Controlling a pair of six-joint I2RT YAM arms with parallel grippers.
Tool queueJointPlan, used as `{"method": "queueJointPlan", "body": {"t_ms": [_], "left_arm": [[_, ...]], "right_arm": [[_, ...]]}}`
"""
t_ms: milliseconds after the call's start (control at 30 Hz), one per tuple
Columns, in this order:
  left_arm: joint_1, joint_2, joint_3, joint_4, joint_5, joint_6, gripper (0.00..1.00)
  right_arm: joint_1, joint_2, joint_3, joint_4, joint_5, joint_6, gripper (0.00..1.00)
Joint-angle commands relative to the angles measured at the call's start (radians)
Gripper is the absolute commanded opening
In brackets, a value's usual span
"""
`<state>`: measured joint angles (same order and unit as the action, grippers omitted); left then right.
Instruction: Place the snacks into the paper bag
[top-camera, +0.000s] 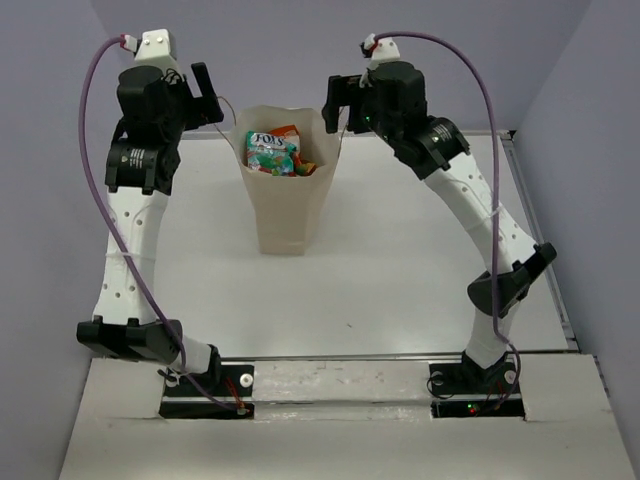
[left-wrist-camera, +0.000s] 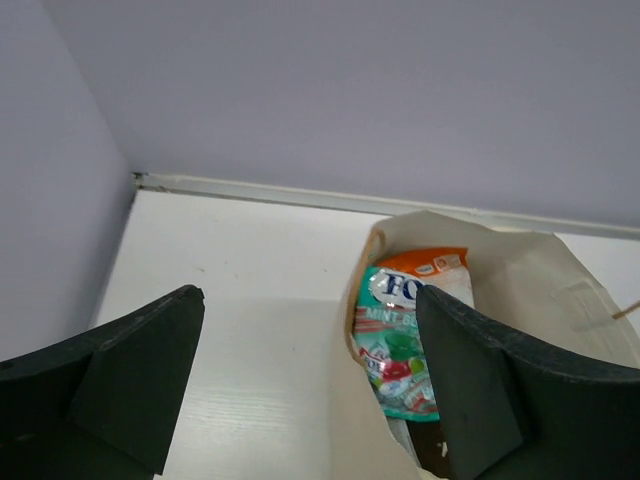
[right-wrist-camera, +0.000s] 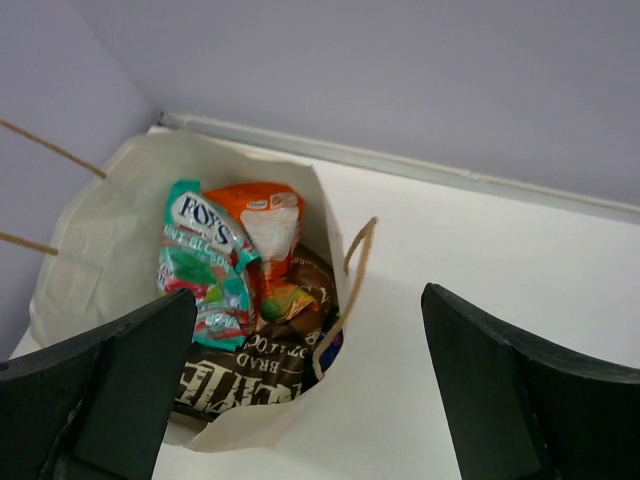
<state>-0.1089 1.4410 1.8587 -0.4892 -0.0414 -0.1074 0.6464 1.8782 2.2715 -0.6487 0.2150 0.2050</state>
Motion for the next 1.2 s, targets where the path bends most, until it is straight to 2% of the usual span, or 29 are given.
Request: {"method": "queueJointPlan", "body": {"t_ms": [0, 67, 100, 167, 233, 267, 367, 400, 467, 533, 667, 800, 900, 1167], "left_arm": [[0.041, -0.011, 0.097, -0.011, -0.130, 0.083, 0.99], [0.058, -0.013, 0.093, -0.005, -0.169, 0.103, 0.99], [0.078, -0.016, 0.067, 0.009, -0.213, 0.103, 0.99], [0.119, -0.030, 0.007, 0.035, -0.221, 0.126, 0.99], [0.228, -0.037, -0.045, 0.052, -0.187, 0.115, 0.99], [0.283, -0.047, -0.111, 0.072, -0.169, 0.114, 0.99], [0.330, -0.068, -0.243, 0.125, -0.175, 0.118, 0.99], [0.333, -0.085, -0.333, 0.165, -0.195, 0.138, 0.99], [0.337, -0.100, -0.442, 0.204, -0.215, 0.161, 0.99], [0.341, -0.100, -0.498, 0.215, -0.218, 0.163, 0.99], [0.344, -0.109, -0.614, 0.242, -0.207, 0.152, 0.99], [0.342, -0.102, -0.717, 0.268, -0.184, 0.163, 0.99], [0.342, -0.093, -0.754, 0.279, -0.158, 0.176, 0.99], [0.339, -0.080, -0.770, 0.279, -0.117, 0.181, 0.99]], "right_arm": [[-0.016, -0.174, 0.051, 0.121, 0.208, -0.029, 1.00], [-0.036, -0.224, 0.030, 0.127, 0.279, -0.023, 1.00], [-0.075, -0.241, -0.012, 0.124, 0.384, -0.009, 1.00], [-0.161, -0.292, -0.081, 0.100, 0.463, 0.034, 1.00], [-0.287, -0.329, -0.209, 0.037, 0.401, 0.161, 1.00], [-0.398, -0.358, -0.313, 0.011, 0.333, 0.224, 1.00], [-0.499, -0.383, -0.466, -0.005, 0.273, 0.267, 1.00], [-0.534, -0.386, -0.559, -0.006, 0.242, 0.286, 1.00], [-0.563, -0.377, -0.691, -0.005, 0.209, 0.309, 1.00], [-0.579, -0.366, -0.736, 0.006, 0.193, 0.321, 1.00], [-0.579, -0.356, -0.999, 0.081, 0.195, 0.338, 1.00], [-0.579, -0.419, -1.173, 0.243, 0.133, 0.355, 1.00], [-0.579, -0.455, -1.239, 0.290, 0.118, 0.373, 1.00], [-0.579, -0.475, -1.259, 0.302, 0.135, 0.364, 1.00]]}}
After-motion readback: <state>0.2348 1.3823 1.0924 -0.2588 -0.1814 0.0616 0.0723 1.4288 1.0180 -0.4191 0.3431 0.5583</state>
